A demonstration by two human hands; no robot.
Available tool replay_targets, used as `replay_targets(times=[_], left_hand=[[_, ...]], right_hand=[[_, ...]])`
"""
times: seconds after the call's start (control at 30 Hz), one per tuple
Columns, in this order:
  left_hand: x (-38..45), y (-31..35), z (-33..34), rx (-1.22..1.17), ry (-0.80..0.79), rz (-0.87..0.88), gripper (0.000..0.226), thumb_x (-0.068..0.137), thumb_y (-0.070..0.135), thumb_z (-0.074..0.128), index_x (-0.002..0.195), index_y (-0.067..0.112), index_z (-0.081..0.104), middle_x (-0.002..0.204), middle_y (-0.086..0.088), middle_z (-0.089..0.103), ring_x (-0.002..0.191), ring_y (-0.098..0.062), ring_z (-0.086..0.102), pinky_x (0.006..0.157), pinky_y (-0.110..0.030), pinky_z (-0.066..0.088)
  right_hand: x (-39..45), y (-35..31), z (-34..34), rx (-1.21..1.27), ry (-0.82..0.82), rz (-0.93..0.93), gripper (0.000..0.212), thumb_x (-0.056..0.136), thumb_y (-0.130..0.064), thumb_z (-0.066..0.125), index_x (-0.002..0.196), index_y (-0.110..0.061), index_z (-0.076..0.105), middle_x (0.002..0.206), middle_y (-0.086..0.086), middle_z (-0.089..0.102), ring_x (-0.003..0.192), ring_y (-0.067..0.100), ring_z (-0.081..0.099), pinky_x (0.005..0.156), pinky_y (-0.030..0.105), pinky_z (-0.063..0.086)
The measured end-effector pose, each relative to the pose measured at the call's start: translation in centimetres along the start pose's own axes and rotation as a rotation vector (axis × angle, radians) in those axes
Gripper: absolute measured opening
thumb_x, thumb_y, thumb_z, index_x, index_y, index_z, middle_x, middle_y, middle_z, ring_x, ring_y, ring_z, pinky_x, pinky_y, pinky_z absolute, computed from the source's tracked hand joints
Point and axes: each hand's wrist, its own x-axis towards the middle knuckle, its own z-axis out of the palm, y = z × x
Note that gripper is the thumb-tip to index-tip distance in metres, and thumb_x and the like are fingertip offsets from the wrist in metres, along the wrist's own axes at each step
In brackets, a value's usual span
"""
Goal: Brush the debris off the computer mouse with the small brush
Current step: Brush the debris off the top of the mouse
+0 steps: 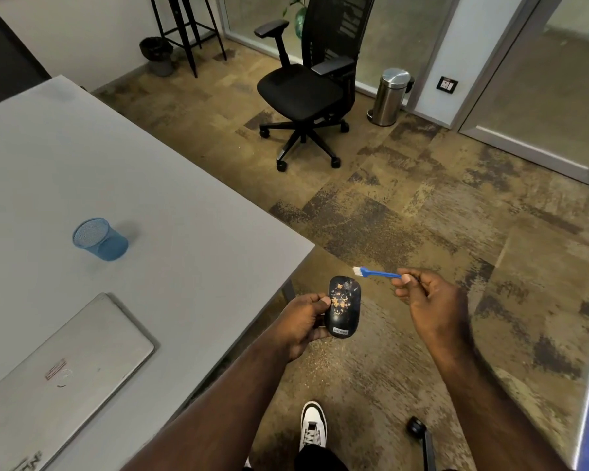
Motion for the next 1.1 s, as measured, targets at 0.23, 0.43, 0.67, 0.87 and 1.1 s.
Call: replay_targets(times=[0.23,0.43,0.67,0.87,1.1], left_hand=[[-0.2,0.4,0.1,0.049,0.038,0.016,0.025,0.099,0.016,0.046,0.107,0.006,0.067,0.089,-0.005,0.073,0.071,-0.008,0.071,0.057,-0.025,0.056],[-0.3,0.6,0.6,0.082,0.045,0.015,0.025,0.099,0.018,0.046,0.108,0.009,0.067,0.091,-0.004,0.073,0.070,-0.007,0.071,0.052,-0.021,0.053],[-0.3,0.9,0.5,0.096,0.088,0.035,0.025,0.099,0.016,0.045,0.109,0.004,0.065,0.097,-0.010,0.070,0.082,-0.016,0.067,0.061,-0.028,0.056],[-0.2,0.9,1.1,0.073,0.083,0.042,0.022,0.099,0.016,0.045,0.095,0.013,0.067,0.089,-0.004,0.070,0.076,-0.012,0.067,0.057,-0.024,0.055],[-0.1,1.4,0.9,0.021,0.133,0.053,0.022,0.099,0.015,0.045,0.098,0.010,0.066,0.094,-0.007,0.070,0.081,-0.014,0.068,0.055,-0.024,0.056]], right_hand=[[-0.5,-1.1,-2.0,-0.275,-0.172,-0.244,0.019,0.092,-0.013,0.062,0.102,-0.024,0.073,0.084,-0.017,0.069,0.076,-0.005,0.065,0.059,0.009,0.048],[-0.1,-2.1,-1.6,-0.252,-0.121,-0.250,0.020,0.092,-0.011,0.064,0.106,-0.020,0.074,0.089,-0.010,0.072,0.074,0.004,0.066,0.060,0.017,0.052],[-0.5,-1.1,-2.1,-0.272,-0.202,-0.284,0.023,0.090,-0.009,0.064,0.103,-0.025,0.073,0.090,-0.013,0.073,0.078,0.004,0.069,0.061,0.023,0.056],[-0.8,-1.9,-1.4,-0.224,-0.135,-0.313,0.024,0.086,-0.002,0.069,0.102,-0.019,0.076,0.087,-0.011,0.072,0.072,-0.004,0.062,0.066,-0.005,0.038],[-2.6,-1.8,-2.4,-0.263,-0.204,-0.349,0.018,0.088,-0.007,0.068,0.099,-0.018,0.076,0.087,-0.012,0.073,0.072,0.004,0.066,0.060,0.013,0.048]])
